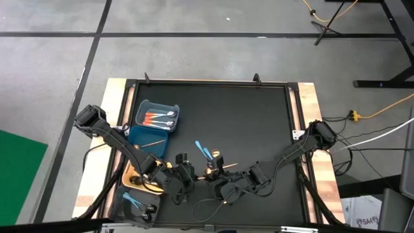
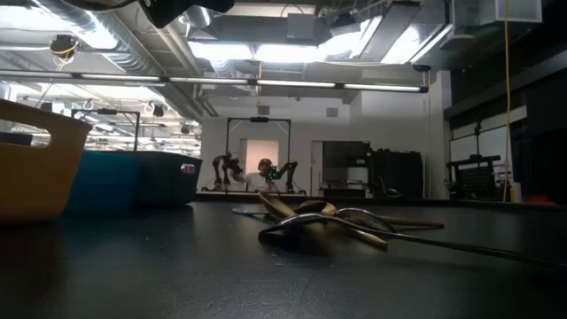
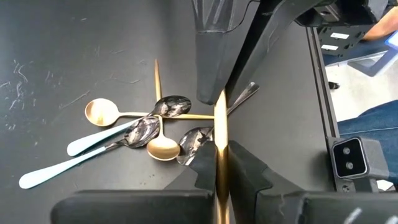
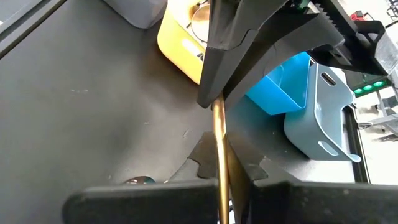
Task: Sort silverware by color (type)
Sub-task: Put the gold spoon into the blue bin
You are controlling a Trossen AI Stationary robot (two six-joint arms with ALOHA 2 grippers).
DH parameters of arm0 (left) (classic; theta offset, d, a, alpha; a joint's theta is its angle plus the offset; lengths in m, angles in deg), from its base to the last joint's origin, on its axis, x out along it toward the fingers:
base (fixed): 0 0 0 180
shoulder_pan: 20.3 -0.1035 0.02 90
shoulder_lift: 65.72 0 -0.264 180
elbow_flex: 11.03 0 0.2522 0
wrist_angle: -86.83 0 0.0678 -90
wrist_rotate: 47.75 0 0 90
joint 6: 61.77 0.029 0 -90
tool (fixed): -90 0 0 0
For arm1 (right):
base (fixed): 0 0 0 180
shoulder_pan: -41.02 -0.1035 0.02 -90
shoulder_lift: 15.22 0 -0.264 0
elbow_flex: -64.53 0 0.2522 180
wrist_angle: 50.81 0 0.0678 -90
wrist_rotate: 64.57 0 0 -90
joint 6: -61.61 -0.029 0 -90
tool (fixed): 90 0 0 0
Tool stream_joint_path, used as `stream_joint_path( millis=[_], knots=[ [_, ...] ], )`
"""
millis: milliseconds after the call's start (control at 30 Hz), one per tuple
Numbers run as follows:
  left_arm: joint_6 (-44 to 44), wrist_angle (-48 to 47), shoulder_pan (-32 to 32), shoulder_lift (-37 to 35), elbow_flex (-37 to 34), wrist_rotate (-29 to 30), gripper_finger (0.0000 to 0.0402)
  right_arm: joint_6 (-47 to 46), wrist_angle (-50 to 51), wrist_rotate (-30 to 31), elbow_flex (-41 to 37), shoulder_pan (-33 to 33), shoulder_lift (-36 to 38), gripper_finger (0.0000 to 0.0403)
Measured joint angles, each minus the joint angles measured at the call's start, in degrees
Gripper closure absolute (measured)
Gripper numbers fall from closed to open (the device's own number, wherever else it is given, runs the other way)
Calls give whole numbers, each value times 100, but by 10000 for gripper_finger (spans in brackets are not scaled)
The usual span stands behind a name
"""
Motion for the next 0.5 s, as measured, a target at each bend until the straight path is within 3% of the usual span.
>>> stream_joint_path(
  millis=[233,500],
  knots=[
    [7,-5,0,0,0,13,389,0,-7,-6,-2,1,0,379],
    [17,-5,-17,0,0,81,389,2,-58,-25,-2,1,0,316]
  ],
)
